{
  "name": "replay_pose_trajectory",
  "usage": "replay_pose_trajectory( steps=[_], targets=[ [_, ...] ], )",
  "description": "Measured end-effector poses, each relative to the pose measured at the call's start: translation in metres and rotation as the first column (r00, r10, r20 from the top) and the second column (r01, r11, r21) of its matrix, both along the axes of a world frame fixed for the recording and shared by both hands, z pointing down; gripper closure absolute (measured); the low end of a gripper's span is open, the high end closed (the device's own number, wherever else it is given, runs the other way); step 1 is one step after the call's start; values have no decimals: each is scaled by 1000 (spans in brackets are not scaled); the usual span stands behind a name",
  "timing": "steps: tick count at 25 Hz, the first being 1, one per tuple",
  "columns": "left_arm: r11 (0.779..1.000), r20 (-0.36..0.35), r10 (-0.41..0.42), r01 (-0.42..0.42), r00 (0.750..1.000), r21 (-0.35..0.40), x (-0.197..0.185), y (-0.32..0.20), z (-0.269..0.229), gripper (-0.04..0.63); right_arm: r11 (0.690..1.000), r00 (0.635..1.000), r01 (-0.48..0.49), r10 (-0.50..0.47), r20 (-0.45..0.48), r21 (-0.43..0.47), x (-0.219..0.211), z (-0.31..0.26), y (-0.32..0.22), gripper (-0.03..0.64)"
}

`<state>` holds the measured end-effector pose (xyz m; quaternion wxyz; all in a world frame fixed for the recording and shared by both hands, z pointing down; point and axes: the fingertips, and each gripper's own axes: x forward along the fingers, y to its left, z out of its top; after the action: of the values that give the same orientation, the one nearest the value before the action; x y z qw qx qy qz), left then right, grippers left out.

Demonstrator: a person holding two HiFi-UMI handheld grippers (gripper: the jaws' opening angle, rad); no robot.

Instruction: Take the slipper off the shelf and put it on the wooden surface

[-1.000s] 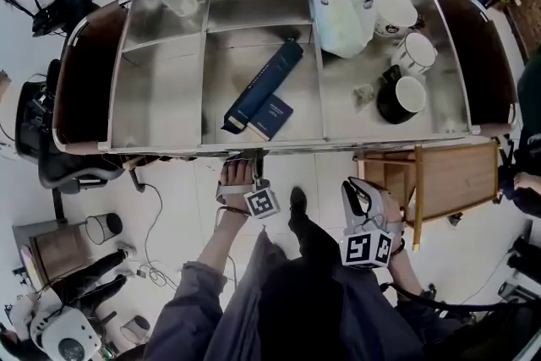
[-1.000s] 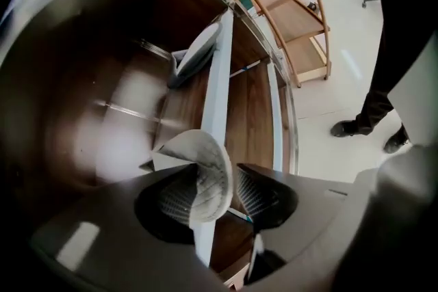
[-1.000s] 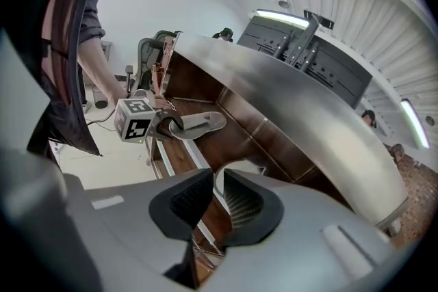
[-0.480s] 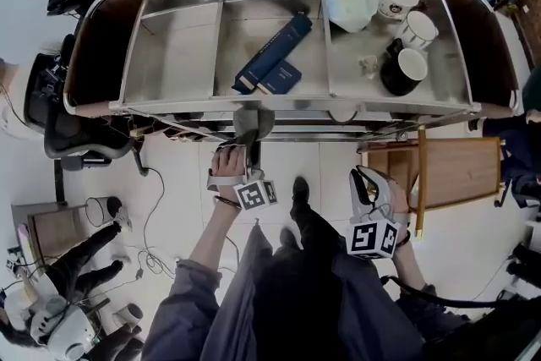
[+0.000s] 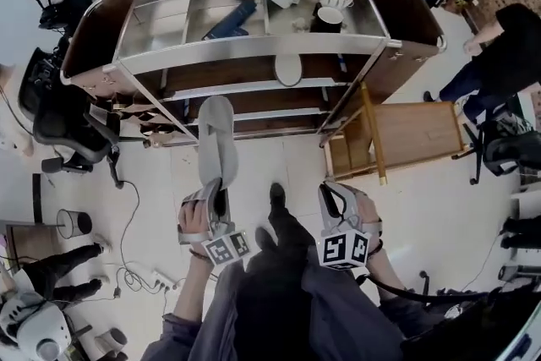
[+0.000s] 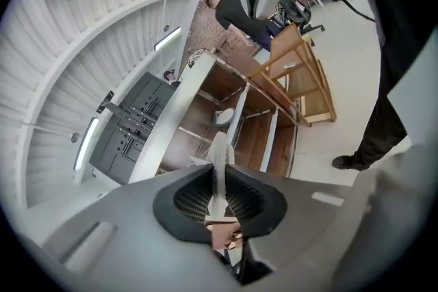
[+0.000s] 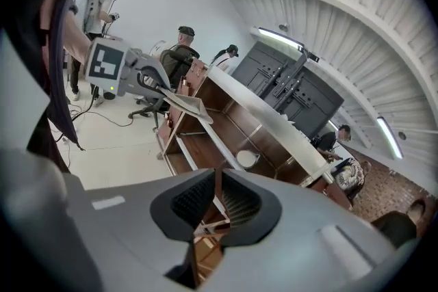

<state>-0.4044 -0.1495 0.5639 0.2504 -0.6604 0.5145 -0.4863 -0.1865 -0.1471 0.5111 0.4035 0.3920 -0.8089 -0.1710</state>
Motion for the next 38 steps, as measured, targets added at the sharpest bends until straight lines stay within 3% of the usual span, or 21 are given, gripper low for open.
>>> replay_pose_trajectory(
  steps=[6, 13, 19, 24, 31, 38],
  targets=[
    [999, -64, 2, -4, 998, -31, 46, 104, -9, 550, 999, 998, -42, 43, -36, 16, 57, -10, 66, 588],
    [997, -59, 71, -72, 996, -16, 123, 130, -13, 549, 992, 993, -114, 116, -38, 47, 146, -21, 116, 589],
    [993, -18, 117, -117, 993, 3, 234, 152, -21, 549, 986, 988, -153, 152, 10, 69, 253, -20, 167, 589],
    [994, -47, 106, -105, 993, 24, 366, 179, -37, 549, 989, 991, -133, 132, 17, 70, 372, -24, 213, 595],
    [982, -52, 185, -183, 981, 39, 523, 164, -56, 549, 966, 970, -242, 239, 46, 90, 511, -23, 234, 597],
    [975, -26, 217, -218, 976, -38, 612, 89, -14, 549, 954, 954, -295, 292, 66, 52, 579, -13, 206, 597]
  ],
)
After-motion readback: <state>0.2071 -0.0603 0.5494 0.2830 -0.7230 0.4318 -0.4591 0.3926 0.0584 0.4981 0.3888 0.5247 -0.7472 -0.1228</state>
